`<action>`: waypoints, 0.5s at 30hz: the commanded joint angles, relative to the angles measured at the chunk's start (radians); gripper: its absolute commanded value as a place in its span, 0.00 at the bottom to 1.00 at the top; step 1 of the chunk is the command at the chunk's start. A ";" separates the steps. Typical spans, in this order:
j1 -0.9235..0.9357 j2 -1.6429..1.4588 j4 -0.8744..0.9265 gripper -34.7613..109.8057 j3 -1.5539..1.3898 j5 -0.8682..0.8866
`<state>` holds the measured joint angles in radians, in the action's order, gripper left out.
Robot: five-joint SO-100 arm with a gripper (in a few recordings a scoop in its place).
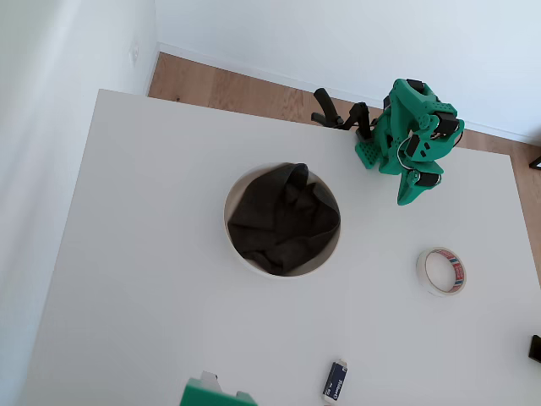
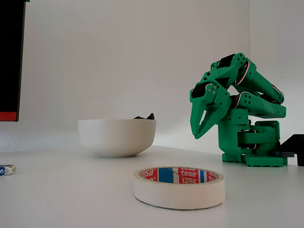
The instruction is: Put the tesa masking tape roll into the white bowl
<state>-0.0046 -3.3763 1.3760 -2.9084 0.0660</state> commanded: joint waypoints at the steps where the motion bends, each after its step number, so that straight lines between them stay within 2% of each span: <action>1: 0.028 -0.012 0.017 0.18 0.014 -0.023; 15: 0.026 -0.012 0.015 0.18 0.014 -0.041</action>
<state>0.0138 -3.3763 1.3760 -2.9084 0.0199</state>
